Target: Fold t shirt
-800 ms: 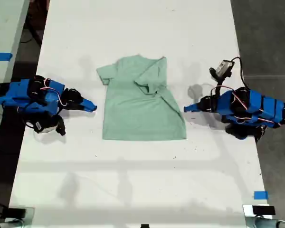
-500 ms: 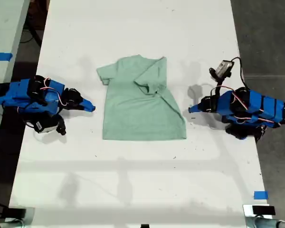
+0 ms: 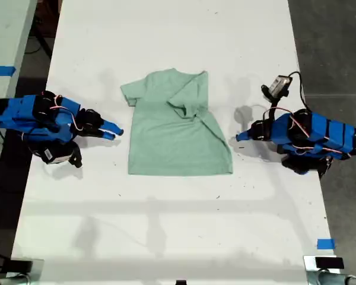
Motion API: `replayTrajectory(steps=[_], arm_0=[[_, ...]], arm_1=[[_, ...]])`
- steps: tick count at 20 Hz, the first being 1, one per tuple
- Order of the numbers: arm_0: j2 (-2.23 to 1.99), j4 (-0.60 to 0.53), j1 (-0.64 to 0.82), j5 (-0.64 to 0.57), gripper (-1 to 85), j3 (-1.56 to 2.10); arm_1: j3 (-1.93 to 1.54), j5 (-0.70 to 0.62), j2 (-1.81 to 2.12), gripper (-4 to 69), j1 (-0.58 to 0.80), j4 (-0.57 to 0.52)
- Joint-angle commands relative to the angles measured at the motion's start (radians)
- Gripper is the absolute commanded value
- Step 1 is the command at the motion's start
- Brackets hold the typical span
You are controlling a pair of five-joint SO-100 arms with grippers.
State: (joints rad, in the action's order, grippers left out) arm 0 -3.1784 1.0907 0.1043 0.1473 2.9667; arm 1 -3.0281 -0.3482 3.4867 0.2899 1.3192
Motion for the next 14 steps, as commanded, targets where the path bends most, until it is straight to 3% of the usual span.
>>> replayTrajectory(steps=[1, 3, 4, 8, 14], arm_0=[[0.578, 0.034, -0.054, -0.005, 17.8, -0.485], [1.022, 0.304, -0.017, -0.043, 21.7, -0.980], [1.132, 0.348, 0.035, -0.129, 22.2, -1.132], [1.244, 0.299, 0.353, -0.396, 22.6, -1.215], [1.717, 0.334, 0.657, -0.614, 22.5, -1.489]], arm_1=[[-0.084, 0.006, 0.015, 2.5, -0.002, 0.002], [-0.084, 0.006, 0.015, 2.5, -0.003, 0.002], [-0.084, 0.006, 0.015, 2.4, -0.008, 0.002], [-0.084, 0.005, 0.015, 2.7, -0.012, 0.002], [-0.084, 0.000, 0.015, 3.1, -0.025, 0.002]])
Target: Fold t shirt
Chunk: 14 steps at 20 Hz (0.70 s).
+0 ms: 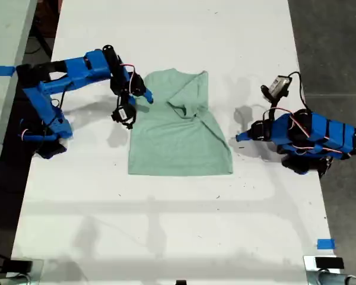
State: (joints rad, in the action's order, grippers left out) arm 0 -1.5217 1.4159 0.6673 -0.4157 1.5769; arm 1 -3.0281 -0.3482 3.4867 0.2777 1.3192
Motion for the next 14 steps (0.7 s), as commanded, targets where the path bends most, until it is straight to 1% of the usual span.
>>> replayTrajectory(steps=[1, 4, 6, 8, 11, 13, 14], arm_0=[[0.071, 0.025, 0.126, -0.061, 22.4, -0.114], [-0.075, 0.060, 0.190, -0.071, 22.5, -0.064], [-0.071, 0.075, 0.229, -0.086, 22.5, -0.043], [0.014, 0.006, 0.227, -0.087, 22.5, 0.020], [0.109, -0.137, 0.195, -0.066, 22.4, 0.121], [0.155, -0.189, 0.186, -0.052, 20.9, 0.161], [0.186, -0.181, 0.184, -0.049, 3.6, 0.153]], arm_1=[[-0.084, -0.003, 0.015, 3.2, -0.012, 0.002], [-0.084, -0.015, 0.015, 3.5, -0.012, 0.002], [-0.084, -0.018, 0.015, 3.6, -0.011, 0.002], [-0.084, -0.014, 0.015, 3.5, -0.012, 0.002], [-0.084, -0.011, 0.015, 3.5, -0.017, 0.002], [-0.084, -0.012, 0.015, 3.5, -0.017, 0.002], [-0.084, -0.012, 0.015, 3.5, -0.017, 0.002]])
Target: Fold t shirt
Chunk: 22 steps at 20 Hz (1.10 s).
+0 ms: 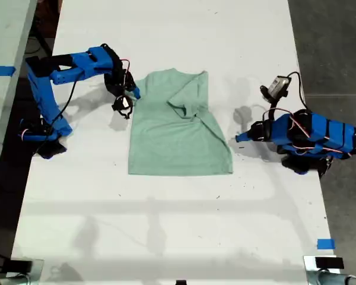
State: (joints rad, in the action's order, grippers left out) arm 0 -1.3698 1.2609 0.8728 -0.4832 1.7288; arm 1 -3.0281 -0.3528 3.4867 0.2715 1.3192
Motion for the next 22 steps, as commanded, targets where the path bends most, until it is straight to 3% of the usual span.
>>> replayTrajectory(steps=[1, 4, 8, 13, 15, 17, 22], arm_0=[[0.060, 0.011, -0.011, 0.046, -0.2, -0.020], [-0.025, 0.080, -0.025, 0.064, -0.1, -0.061], [-0.064, 0.379, -0.097, 0.080, -0.1, -0.503], [0.008, 0.370, -0.206, 0.098, -0.1, -0.767], [0.064, 0.284, -0.262, 0.087, -0.1, -0.773], [0.138, 0.222, -0.313, 0.055, 11.2, -0.773], [0.241, 0.189, -0.334, 0.011, 14.8, -0.775]], arm_1=[[-0.084, -0.008, 0.015, 3.5, -0.009, 0.002], [-0.084, -0.006, 0.015, 3.5, -0.011, 0.002], [-0.084, -0.006, 0.015, 3.5, -0.005, 0.002], [-0.084, -0.008, 0.015, 3.4, -0.003, 0.002], [-0.084, -0.008, 0.015, 3.4, -0.002, 0.002], [-0.084, -0.008, 0.015, 3.4, -0.005, 0.002], [-0.084, -0.032, 0.015, 3.6, -0.002, 0.002]])
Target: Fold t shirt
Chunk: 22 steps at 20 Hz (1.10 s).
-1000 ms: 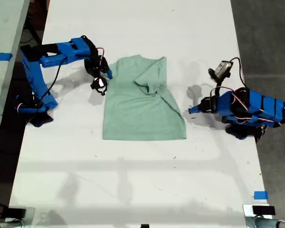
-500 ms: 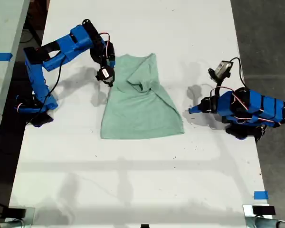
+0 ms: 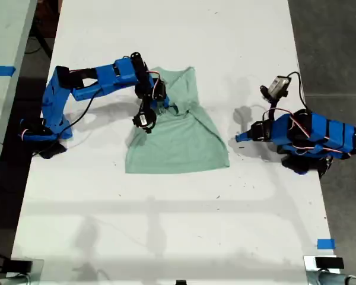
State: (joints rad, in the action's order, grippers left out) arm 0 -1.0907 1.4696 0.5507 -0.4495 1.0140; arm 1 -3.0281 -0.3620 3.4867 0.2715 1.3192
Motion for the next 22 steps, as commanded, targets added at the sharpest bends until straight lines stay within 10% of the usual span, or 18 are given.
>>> replayTrajectory(steps=[1, 10, 16, 22], arm_0=[[-0.081, -0.026, -0.020, -0.038, 15.1, -0.061], [-0.761, 0.156, -0.052, -0.097, 13.0, 0.120], [-1.812, -0.215, -0.178, 0.261, -0.1, 1.416], [-2.439, -0.313, -0.350, 0.494, 0.2, 2.088]], arm_1=[[-0.084, -0.026, 0.015, 3.7, -0.002, 0.002], [-0.084, -0.034, 0.015, 3.8, 0.011, 0.002], [-0.084, -0.023, 0.015, 3.7, 0.009, 0.002], [-0.084, -0.006, 0.015, 3.3, 0.012, 0.002]])
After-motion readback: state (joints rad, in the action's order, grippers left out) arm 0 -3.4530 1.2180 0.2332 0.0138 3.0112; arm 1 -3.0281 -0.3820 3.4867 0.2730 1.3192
